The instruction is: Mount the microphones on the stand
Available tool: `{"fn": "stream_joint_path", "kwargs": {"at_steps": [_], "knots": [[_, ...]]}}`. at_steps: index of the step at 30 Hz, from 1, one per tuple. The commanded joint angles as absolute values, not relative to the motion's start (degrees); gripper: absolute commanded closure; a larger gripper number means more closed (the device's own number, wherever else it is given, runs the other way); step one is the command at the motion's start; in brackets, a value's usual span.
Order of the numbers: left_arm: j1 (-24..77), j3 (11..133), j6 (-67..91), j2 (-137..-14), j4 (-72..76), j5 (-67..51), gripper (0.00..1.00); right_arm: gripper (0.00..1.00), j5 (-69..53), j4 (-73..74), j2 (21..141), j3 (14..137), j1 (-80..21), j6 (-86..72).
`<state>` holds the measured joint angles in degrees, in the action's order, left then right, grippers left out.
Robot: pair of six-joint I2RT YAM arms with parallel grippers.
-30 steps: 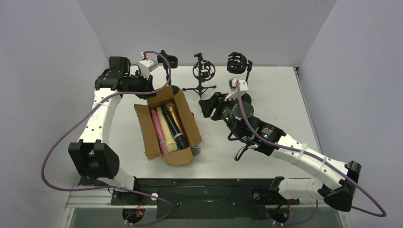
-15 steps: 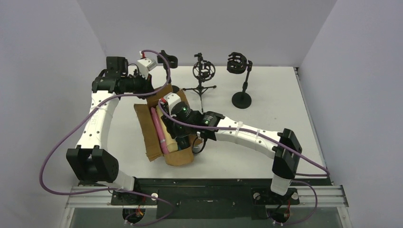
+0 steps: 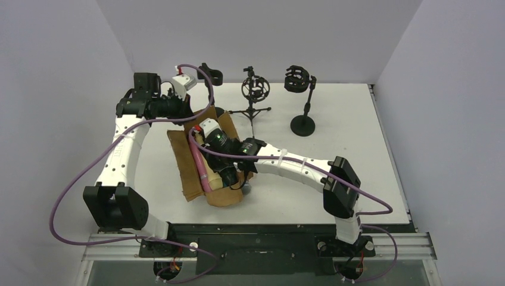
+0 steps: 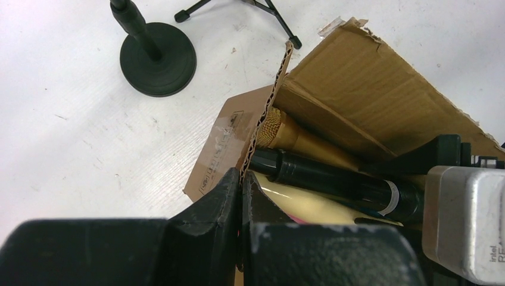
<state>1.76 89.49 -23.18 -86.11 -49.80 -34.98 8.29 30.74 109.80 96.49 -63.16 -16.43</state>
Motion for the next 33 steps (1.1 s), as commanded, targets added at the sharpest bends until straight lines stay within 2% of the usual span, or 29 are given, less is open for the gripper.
{"fn": "stream_joint_path", "kwargs": {"at_steps": [1,9,15,19,22,26,33], "knots": [[1.6,90.3,-23.3,-83.0,-45.3,-38.6,1.0,0.52,13.4,31.6,110.1,98.7,-63.2,-15.0],[1.6,90.1,-22.6,-83.3,-44.5,-39.4,1.0,0.53,11.5,31.4,113.6,98.8,-63.0,-15.2],[1.7,89.7,-22.1,-83.4,-43.9,-40.0,1.0,0.58,8.4,30.6,116.3,98.4,-63.7,-16.6],[1.8,89.6,-21.9,-83.4,-43.5,-40.0,1.0,0.7,7.7,30.1,115.7,98.4,-63.9,-17.3],[1.8,89.9,-22.0,-83.4,-43.3,-40.0,1.0,0.85,8.1,29.8,113.5,98.6,-63.9,-17.7],[1.8,90.1,-22.0,-83.4,-43.3,-39.4,1.0,0.98,8.5,29.5,107.4,99.3,-63.7,-18.4],[1.8,89.8,-23.1,-83.3,-44.1,-38.7,1.0,1.0,8.0,25.1,95.5,93.8,-61.4,-21.8]]}}
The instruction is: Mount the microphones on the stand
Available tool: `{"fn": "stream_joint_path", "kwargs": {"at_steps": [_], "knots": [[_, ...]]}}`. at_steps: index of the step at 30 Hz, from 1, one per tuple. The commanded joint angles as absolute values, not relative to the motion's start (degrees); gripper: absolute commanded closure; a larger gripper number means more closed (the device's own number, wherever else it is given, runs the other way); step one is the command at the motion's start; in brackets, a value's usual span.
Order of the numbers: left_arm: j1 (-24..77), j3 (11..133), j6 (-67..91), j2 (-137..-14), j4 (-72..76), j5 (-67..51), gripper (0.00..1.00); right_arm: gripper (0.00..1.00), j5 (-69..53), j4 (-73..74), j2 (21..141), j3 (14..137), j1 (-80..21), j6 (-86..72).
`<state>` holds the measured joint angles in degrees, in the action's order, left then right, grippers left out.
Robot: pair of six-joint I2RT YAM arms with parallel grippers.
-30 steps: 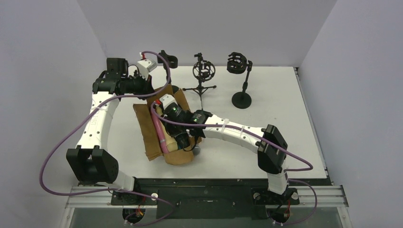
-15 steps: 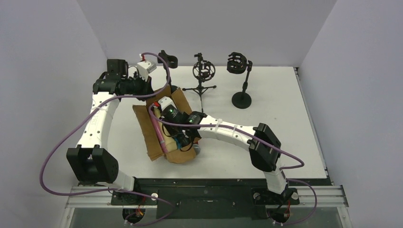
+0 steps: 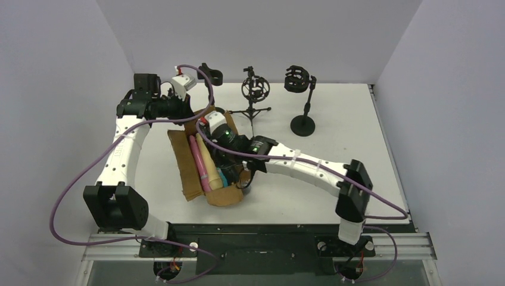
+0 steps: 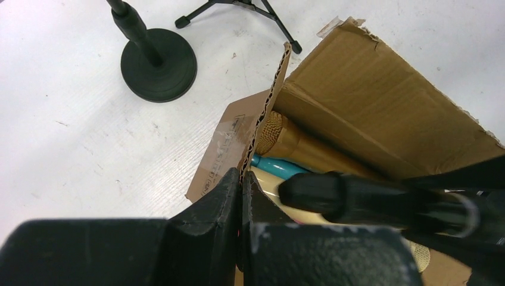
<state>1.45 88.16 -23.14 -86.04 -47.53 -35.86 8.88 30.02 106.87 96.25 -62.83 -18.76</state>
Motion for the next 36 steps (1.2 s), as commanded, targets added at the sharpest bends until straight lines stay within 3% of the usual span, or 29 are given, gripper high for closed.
{"fn": "stream_joint_path", "kwargs": {"at_steps": [1,8,15,29,31,36], "knots": [[1.8,89.8,-23.2,-83.2,-44.2,-38.6,1.0,1.0,7.7,24.3,92.6,90.9,-60.2,-22.5],[1.8,89.5,-24.0,-82.7,-44.6,-38.4,1.0,1.0,3.5,14.4,76.7,68.2,-49.0,-29.7],[1.8,89.7,-24.2,-82.9,-44.8,-38.4,1.0,1.0,-0.3,6.3,77.6,50.4,-44.5,-34.1],[1.8,90.4,-24.5,-82.5,-46.0,-38.1,1.0,1.0,-6.6,-9.1,98.3,51.8,-44.1,-45.4],[1.8,90.2,-24.7,-82.4,-46.1,-38.1,1.0,0.95,-6.7,-10.1,100.2,52.2,-44.1,-46.4],[1.8,89.9,-24.9,-82.5,-46.0,-38.2,1.0,0.61,-4.6,-10.8,99.8,52.0,-44.1,-47.6]]}}
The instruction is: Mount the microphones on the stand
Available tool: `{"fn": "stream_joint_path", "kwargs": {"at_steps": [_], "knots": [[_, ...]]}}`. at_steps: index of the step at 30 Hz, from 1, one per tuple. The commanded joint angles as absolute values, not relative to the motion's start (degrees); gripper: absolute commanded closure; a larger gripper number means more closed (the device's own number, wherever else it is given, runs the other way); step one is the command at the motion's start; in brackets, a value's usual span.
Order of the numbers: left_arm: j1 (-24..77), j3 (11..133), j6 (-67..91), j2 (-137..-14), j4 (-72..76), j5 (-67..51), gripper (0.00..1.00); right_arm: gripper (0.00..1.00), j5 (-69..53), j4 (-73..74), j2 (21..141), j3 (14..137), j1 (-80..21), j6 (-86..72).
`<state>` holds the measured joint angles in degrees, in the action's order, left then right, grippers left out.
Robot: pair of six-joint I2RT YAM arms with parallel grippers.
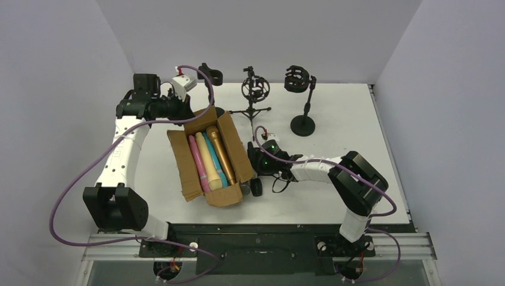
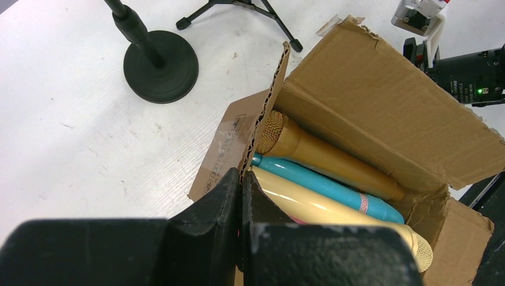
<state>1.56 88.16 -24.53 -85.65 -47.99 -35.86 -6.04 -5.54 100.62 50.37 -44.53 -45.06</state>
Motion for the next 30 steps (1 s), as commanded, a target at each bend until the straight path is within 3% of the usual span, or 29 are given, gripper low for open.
{"fn": "stream_joint_path", "kwargs": {"at_steps": [1,5,6,8,16,23,30], "knots": [[1.8,89.9,-25.0,-82.5,-45.9,-38.3,1.0,0.59,-4.1,-10.6,98.6,51.9,-44.0,-47.4],[1.8,89.9,-25.0,-82.5,-46.0,-38.4,1.0,0.48,-1.2,-8.0,92.6,51.9,-43.1,-44.9],[1.8,89.8,-25.0,-82.6,-46.1,-38.3,1.0,0.4,0.4,-6.3,91.3,52.1,-43.0,-43.4],[1.8,89.8,-25.0,-82.6,-46.1,-38.3,1.0,0.38,3.0,-3.7,87.2,52.7,-43.0,-41.2],[1.8,89.2,-25.1,-82.2,-45.6,-38.4,1.0,0.44,15.8,3.9,70.1,57.9,-49.7,-34.2],[1.8,89.4,-24.7,-81.9,-45.6,-38.4,1.0,0.48,8.0,13.8,79.0,73.7,-62.5,-23.5],[1.8,89.0,-24.7,-81.0,-45.9,-38.2,1.0,0.48,2.6,21.8,96.2,87.6,-65.4,-20.8]]}}
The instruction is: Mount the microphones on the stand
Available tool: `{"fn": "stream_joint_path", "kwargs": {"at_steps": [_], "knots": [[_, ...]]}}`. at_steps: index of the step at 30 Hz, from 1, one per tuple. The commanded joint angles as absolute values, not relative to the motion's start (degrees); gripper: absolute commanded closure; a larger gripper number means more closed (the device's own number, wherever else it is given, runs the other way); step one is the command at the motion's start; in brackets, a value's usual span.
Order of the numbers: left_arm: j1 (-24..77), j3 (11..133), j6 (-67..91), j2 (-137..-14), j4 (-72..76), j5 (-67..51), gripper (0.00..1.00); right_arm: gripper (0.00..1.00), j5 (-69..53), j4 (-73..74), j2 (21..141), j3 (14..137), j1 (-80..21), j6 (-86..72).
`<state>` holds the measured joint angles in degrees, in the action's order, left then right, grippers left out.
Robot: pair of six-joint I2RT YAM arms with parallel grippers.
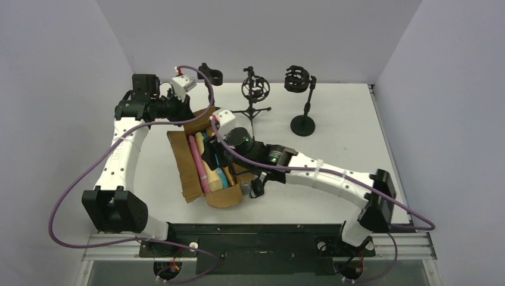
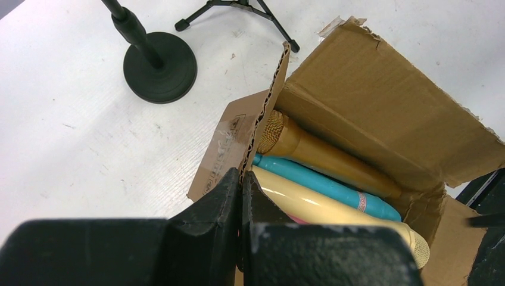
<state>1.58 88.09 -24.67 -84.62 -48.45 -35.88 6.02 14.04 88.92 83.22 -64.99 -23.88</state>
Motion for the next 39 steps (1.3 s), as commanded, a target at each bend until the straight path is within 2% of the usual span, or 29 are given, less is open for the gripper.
{"fn": "stream_joint_path", "kwargs": {"at_steps": [1,15,19,23,29,39], "knots": [[1.8,89.0,-24.7,-80.9,-45.9,-38.2,1.0,0.48,2.3,21.9,98.6,88.7,-65.5,-21.0],[1.8,88.1,-25.1,-80.3,-45.6,-38.2,1.0,0.5,3.1,22.9,111.9,92.9,-65.3,-21.8],[1.8,87.8,-25.3,-80.3,-45.5,-38.1,1.0,0.63,2.0,22.4,112.9,92.9,-65.3,-22.8],[1.8,87.9,-25.7,-80.6,-45.4,-37.8,1.0,0.83,1.6,21.8,111.1,93.0,-65.2,-23.4],[1.8,87.8,-26.3,-80.8,-45.4,-37.2,1.0,0.98,0.5,21.9,104.9,92.8,-64.0,-24.2],[1.7,87.2,-28.1,-80.2,-46.1,-36.1,1.0,1.0,3.1,23.9,89.6,83.2,-60.8,-22.4]]}}
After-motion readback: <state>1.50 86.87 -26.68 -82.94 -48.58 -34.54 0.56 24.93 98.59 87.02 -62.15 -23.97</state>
